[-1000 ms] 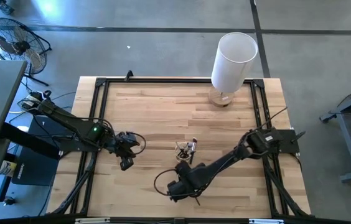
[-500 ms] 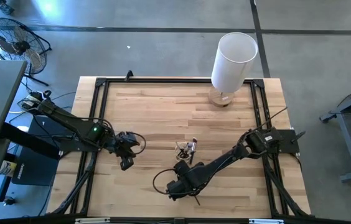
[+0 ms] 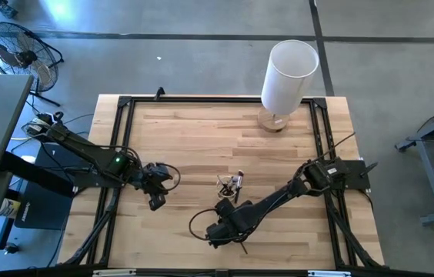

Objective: Put items in baskets/containers
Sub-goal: Put the eyeshadow brush into the mesh organizer

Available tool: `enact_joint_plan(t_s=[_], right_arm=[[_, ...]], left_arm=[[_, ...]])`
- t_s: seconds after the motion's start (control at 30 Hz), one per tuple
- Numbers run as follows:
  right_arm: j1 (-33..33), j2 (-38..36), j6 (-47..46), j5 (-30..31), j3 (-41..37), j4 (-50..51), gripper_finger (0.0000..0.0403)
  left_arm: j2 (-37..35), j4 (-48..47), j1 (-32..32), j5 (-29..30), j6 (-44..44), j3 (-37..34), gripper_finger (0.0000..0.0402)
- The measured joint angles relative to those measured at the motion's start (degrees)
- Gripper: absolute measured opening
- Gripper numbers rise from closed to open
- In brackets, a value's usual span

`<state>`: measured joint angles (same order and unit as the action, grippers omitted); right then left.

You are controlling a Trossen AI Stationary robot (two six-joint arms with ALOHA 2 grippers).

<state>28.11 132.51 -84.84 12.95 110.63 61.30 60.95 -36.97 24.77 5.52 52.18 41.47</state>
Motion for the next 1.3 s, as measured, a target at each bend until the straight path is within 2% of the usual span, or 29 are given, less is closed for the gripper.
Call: enact_joint_plan(t_s=[0.13,0.23,0.37,0.77,0.9,1.1,1.23,1.3], right_arm=[[-0.01,0.02,-0.1,-1.66,-2.25,-1.91,0.0101],[0.01,-0.05,-0.1,-3.98,-6.19,-7.8,0.0094],[0.06,-0.57,-2.68,-2.75,-9.93,-11.69,0.0084],[-0.03,-0.31,-2.11,-1.05,-10.39,-11.57,0.0045],[-0.06,-0.31,2.6,-2.54,-10.42,-11.56,0.0008],[0.37,-0.35,14.78,-6.87,-10.45,-11.76,0.0012],[0.96,-0.38,14.71,-6.79,-10.45,-11.91,0.0004],[1.83,-1.04,13.92,-4.37,-10.56,-12.14,0.0004]], left_arm=[[0.01,0.06,0.0,0.13,0.58,0.0,0.0],[0.01,0.12,0.0,0.15,0.6,0.0,0.0],[0.02,0.37,0.0,0.13,0.6,0.02,0.0],[0.02,0.92,0.02,0.13,0.6,0.02,0.0],[0.02,0.9,0.01,0.12,0.18,0.02,0.0],[0.02,0.89,0.0,0.08,-1.44,0.02,0.0],[0.02,0.88,0.02,-0.13,-1.56,0.02,0.0],[0.02,0.89,0.0,-0.73,-2.3,0.02,0.0]])
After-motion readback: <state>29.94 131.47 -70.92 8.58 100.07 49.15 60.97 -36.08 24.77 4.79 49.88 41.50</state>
